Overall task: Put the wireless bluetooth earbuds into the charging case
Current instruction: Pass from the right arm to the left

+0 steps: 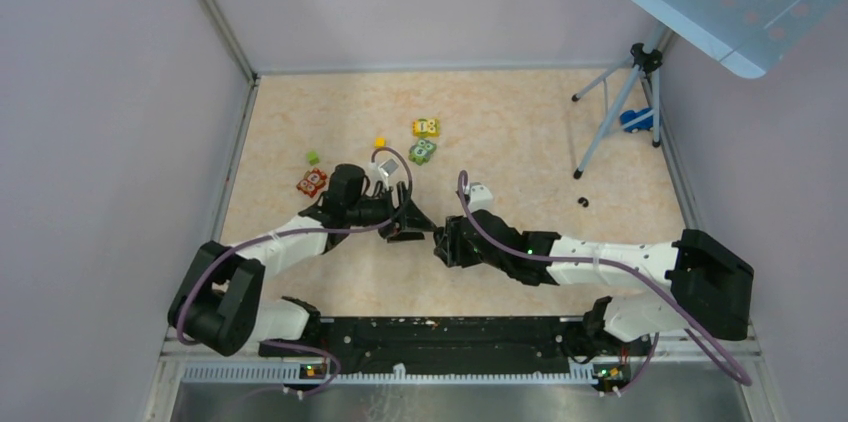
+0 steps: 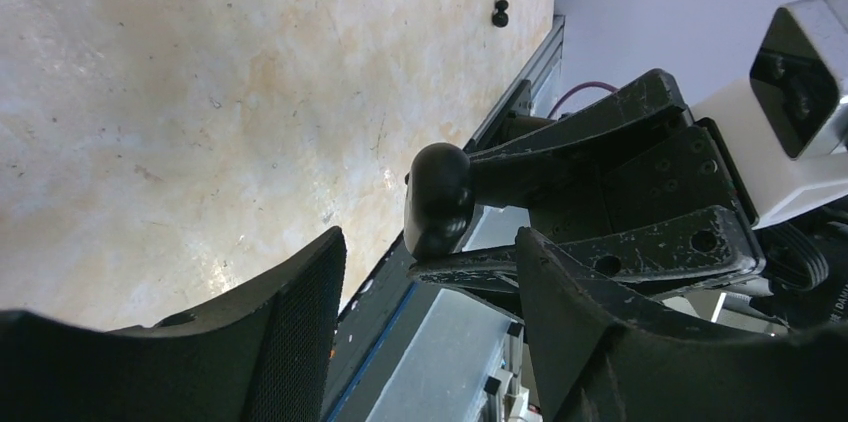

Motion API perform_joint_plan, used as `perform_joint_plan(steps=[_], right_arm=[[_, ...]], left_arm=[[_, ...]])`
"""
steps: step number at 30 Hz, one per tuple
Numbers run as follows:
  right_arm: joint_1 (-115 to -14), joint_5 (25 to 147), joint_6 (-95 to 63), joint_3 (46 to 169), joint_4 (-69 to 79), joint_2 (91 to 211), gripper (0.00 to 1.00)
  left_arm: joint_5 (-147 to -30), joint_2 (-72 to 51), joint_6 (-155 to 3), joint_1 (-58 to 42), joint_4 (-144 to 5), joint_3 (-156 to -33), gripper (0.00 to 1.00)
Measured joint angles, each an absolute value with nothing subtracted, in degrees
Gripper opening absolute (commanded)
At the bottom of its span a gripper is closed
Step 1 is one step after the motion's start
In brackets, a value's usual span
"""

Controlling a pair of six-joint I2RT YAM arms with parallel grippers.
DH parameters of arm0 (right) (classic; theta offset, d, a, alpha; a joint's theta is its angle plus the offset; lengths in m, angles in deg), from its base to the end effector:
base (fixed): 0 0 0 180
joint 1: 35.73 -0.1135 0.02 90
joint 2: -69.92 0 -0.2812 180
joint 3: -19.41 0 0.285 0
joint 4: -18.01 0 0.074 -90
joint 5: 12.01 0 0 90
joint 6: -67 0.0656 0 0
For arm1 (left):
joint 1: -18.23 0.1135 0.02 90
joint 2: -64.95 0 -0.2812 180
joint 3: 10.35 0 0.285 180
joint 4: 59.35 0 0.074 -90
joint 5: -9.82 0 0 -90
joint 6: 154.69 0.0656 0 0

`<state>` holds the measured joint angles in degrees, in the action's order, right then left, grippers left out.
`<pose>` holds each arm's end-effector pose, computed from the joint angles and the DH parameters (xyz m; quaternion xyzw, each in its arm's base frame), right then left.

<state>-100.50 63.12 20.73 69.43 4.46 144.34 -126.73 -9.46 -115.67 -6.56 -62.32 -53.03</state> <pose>0.1484 0.2754 0.1821 -0.1069 0.8864 0.2852 0.3486 0.2386 -0.1626 0.1667 -0.0058 0.8341 -0.5380 0.1215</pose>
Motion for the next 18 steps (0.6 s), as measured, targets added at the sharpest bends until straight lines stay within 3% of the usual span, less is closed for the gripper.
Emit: perform_joint_plan(steps=[8, 18], right_arm=[[-100.5, 63.3, 20.2, 69.6, 4.4, 144.3, 0.26], [-100.5, 64.3, 19.6, 71.1, 4.7, 144.6, 0.25]], left_arm=[[-128.4, -11.9, -115.5, -8.5, -61.8, -53.2, 0.65], [-128.7, -13.0, -114.3, -9.4, -61.8, -53.7, 0.51]])
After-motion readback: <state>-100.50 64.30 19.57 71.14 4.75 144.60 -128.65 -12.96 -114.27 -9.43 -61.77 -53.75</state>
